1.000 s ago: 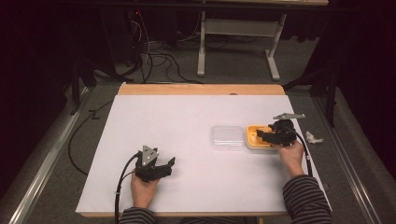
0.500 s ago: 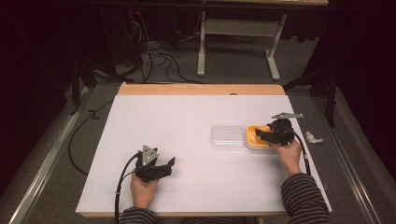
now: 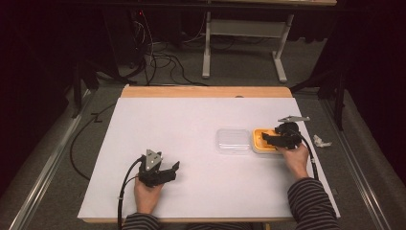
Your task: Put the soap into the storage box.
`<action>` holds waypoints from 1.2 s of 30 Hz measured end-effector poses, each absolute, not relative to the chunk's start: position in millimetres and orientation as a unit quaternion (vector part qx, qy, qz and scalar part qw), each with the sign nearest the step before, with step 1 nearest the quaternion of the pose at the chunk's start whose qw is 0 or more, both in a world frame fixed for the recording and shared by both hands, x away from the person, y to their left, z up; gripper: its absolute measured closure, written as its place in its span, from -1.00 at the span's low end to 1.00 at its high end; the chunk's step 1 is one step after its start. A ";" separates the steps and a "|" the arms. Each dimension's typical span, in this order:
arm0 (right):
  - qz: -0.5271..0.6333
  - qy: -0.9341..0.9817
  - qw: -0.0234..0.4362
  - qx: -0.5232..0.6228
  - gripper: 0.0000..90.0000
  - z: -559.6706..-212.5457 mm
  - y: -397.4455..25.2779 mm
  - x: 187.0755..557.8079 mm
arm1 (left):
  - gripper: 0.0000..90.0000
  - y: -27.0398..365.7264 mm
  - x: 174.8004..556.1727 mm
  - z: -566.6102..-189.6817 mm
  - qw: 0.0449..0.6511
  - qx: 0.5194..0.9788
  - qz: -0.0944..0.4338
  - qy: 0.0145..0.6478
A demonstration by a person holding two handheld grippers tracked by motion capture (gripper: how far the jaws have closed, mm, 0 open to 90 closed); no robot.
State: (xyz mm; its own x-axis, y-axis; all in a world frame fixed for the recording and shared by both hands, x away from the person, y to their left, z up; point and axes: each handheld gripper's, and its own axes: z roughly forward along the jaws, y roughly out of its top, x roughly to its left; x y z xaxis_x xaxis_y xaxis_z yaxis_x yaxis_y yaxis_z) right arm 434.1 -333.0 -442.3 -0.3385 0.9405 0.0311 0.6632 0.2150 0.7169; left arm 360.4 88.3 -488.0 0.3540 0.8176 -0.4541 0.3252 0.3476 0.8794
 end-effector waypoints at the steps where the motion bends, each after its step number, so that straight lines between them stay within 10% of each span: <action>1: 0.326 0.750 0.213 0.535 -0.23 -442.2 -332.8 433.8 | -0.52 88.2 360.4 -488.0 0.625 0.535 0.197 0.533; 36: 0.379 0.731 0.236 0.516 -0.34 -414.8 -339.3 396.4 | -0.53 88.8 360.1 -487.8 0.625 0.536 0.199 0.532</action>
State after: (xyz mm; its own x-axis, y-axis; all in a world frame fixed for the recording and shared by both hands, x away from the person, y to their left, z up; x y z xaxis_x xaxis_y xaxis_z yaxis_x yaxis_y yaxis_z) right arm 396.4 -339.3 -414.8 -0.3562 0.9333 0.0450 0.5751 0.1810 0.7978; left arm 360.1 88.8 -487.8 0.3550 0.8183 -0.4521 0.3219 0.3470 0.8809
